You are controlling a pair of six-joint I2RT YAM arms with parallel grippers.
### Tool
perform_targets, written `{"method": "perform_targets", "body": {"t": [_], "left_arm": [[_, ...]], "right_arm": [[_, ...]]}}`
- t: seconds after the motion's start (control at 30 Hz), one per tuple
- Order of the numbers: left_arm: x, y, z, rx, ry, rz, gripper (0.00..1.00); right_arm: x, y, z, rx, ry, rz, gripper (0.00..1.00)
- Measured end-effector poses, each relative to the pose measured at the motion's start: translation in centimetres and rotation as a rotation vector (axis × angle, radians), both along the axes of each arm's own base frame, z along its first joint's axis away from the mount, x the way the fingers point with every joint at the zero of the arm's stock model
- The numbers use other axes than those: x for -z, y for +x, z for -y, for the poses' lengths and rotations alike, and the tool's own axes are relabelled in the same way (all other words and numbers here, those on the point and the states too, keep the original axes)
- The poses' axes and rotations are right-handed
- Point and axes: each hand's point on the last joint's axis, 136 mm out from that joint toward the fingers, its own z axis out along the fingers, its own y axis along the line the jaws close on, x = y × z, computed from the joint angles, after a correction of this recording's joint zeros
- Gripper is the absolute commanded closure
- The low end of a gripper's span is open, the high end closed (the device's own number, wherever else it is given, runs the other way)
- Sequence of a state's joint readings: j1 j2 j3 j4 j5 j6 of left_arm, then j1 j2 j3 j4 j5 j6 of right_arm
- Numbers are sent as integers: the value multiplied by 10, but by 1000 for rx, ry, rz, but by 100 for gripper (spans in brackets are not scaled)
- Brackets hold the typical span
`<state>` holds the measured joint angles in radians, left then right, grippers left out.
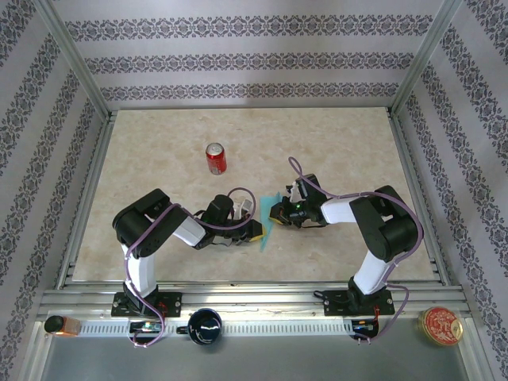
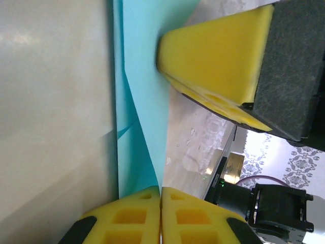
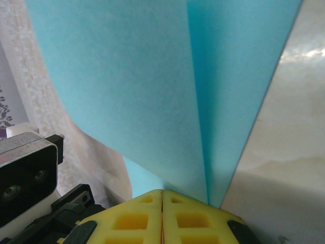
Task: Fold a paper plane with a square sheet of paper (pick it up from the middle)
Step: Fold the wing for the fifth time at the center of the table.
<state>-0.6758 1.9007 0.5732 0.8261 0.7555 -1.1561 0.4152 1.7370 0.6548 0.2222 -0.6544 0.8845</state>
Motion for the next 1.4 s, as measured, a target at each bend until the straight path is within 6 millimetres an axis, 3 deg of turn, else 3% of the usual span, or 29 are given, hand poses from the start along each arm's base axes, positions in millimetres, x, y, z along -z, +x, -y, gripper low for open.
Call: {"method": "perform_targets", "body": {"t": [0.37,0.6,0.73,0.8,0.97,1.13,1.27,1.33,1.4], "left_arm": [[-2,-9,0,56,56,10,85],[3,-16,-1,105,112,11,96],[4,-17,-1,116,130,16,98],[4,-17,0,126,141,18,89],[3,-26,-2,160,177,15,88],[7,-32,-6,183,208,5,99],[7,-34,-7,192,213,9,100],[7,-34,-7,194,215,11,87],[5,-35,-6,201,214,13,88]], "right_arm": [[1,0,1,3,-10,-2,90],[1,0,0,3,-19,-3,90],[1,0,0,3,-23,-6,90],[1,0,0,3,-24,-6,90],[1,0,0,3,-26,-9,90],[1,-1,0,2,-32,-10,90],[1,-1,0,2,-33,-12,90],[1,-1,0,2,-34,-12,90],[1,-1,0,2,-34,-12,90]]}}
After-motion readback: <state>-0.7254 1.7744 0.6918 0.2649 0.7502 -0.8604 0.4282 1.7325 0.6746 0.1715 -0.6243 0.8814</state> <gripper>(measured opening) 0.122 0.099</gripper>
